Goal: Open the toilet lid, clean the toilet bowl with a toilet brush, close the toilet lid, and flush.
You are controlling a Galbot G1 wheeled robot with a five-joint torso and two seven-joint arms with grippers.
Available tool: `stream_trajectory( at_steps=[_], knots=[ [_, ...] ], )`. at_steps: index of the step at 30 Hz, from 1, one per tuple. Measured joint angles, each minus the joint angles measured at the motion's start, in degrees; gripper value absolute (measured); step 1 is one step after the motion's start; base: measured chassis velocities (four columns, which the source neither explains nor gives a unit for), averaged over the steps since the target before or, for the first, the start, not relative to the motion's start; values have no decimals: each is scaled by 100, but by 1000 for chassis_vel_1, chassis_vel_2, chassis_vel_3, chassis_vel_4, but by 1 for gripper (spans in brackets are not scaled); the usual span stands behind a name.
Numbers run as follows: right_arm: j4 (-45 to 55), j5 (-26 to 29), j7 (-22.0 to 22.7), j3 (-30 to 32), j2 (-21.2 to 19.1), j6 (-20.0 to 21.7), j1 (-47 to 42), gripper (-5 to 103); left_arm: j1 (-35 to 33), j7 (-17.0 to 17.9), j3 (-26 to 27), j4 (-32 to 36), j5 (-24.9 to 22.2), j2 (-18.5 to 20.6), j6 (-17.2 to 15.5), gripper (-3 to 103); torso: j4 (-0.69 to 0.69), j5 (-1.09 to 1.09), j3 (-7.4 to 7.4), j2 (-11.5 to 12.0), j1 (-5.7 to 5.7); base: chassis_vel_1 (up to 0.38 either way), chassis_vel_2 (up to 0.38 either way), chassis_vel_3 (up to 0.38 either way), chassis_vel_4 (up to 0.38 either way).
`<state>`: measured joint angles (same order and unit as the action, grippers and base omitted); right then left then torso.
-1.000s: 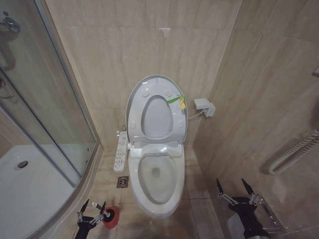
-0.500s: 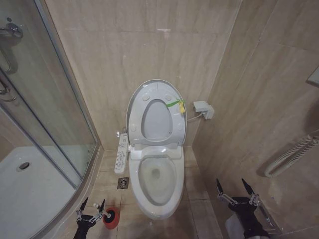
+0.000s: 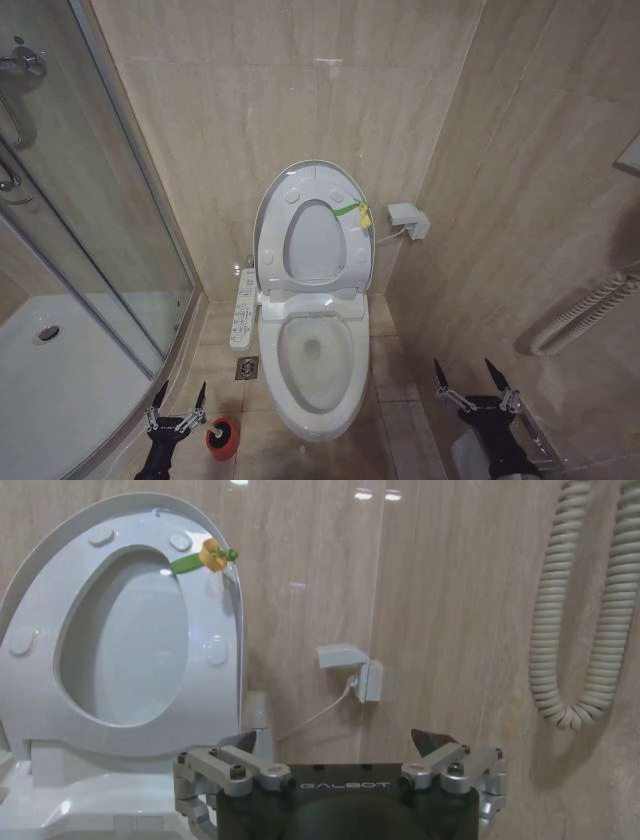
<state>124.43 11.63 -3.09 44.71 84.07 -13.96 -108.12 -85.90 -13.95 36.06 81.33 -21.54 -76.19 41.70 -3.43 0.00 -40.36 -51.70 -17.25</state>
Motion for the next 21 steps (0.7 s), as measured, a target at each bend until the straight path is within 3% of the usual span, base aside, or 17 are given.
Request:
stream_trajectory(
  at_steps=[1, 3, 6, 7, 9, 10, 13, 14, 16, 21],
  knots=[
    [0, 0, 0, 0, 0, 0, 0, 100, 0, 0, 0, 0, 0, 0, 0, 97, 0, 0, 0, 0, 0, 0, 0, 0, 0],
    [0, 0, 0, 0, 0, 0, 0, 100, -198, 388, -46, 390, 93, -5, -257, 97, 0, 0, 2, 4, 1, 0, 0, 0, 0],
    [0, 0, -1, -1, 0, 0, 0, 100, -595, 1038, -65, 1187, 200, 31, -876, 97, 1, 0, 5, 9, 4, 0, 0, 0, 0],
    [0, 0, -1, -1, 0, 0, 0, 100, -595, 1038, -65, 1187, 200, 31, -876, 97, 1, 0, 5, 9, 4, 0, 0, 0, 0],
    [0, 0, 0, 0, 0, 0, 0, 100, -921, 1583, -4, 2076, 234, 85, -1629, 98, 0, 0, 7, 12, 6, 0, 0, 0, 0],
    [0, 0, 0, 0, 0, 0, 0, 100, -921, 1583, -4, 2076, 234, 85, -1629, 98, 0, 0, 7, 12, 6, 0, 0, 0, 0],
    [0, 0, 0, 0, 0, 0, 0, 100, -1179, 1943, 53, 2942, 171, 136, -2363, 98, 0, 2, 10, 17, 7, 0, 0, 0, 0],
    [0, 0, 0, 0, 0, 0, 0, 100, -1179, 1943, 53, 2942, 171, 136, -2363, 98, 0, 2, 10, 17, 7, 0, 0, 0, 0],
    [0, 0, 0, 0, 0, 0, 0, 100, -1302, 2094, 56, 3397, 136, 153, -2783, 93, 0, 1, 11, 19, 8, 0, 0, 0, 0],
    [0, 0, 0, 0, 0, 0, 0, 100, -1416, 2289, -36, 3894, 145, 159, -3252, 93, 0, 1, 13, 23, 10, 0, 0, 0, 0]
  ],
)
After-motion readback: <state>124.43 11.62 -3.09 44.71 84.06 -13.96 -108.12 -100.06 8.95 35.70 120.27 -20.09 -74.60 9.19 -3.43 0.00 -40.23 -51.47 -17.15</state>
